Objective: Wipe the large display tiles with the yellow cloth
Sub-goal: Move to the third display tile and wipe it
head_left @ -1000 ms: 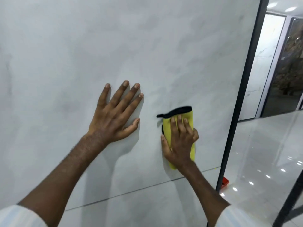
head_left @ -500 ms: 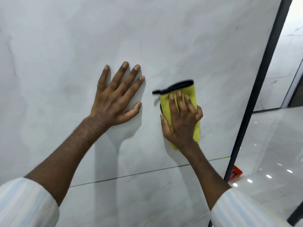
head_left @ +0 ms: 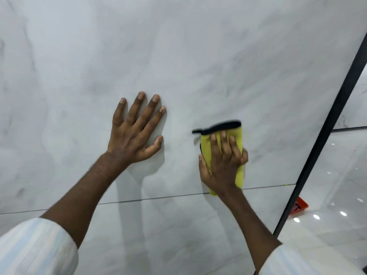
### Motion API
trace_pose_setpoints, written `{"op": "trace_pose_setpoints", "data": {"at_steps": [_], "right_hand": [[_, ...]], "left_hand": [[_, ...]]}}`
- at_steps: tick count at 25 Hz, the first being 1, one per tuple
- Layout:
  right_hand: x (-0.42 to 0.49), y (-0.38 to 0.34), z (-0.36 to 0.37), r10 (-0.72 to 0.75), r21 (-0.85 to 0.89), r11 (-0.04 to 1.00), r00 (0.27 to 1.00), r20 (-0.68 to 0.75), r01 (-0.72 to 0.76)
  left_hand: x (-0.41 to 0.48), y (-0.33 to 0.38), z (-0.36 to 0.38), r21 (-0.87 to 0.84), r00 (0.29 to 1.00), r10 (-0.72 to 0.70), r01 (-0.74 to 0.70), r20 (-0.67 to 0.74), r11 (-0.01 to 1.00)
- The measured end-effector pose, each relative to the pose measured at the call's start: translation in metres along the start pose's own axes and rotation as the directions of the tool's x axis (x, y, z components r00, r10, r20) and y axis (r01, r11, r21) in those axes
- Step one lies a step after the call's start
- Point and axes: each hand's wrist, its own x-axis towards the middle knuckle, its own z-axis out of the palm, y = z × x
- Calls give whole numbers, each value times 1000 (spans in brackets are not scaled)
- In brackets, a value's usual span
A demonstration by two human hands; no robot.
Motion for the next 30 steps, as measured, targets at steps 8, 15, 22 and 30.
{"op": "trace_pose_setpoints", "data": {"at_steps": [8,15,22,30], "right_hand": [[-10,-43,21,73,-58,995,993,-97,-79],[-15,-67,21,190,-62,980,982,-6,-190],[226,-59,-20,-25,-72,997,982,-187,12],[123,-62,-1,8,-91,996,986,-165,-24]], "left_hand": [[-1,3,1,-78,999,4,-7,-44,997],[5,-5,-15,-197,999,3,-12,-46,980],[123,-103,-50,-84,987,-55,43,-152,996],[123,-114,-36,-89,987,-9,-6,-161,996]]}}
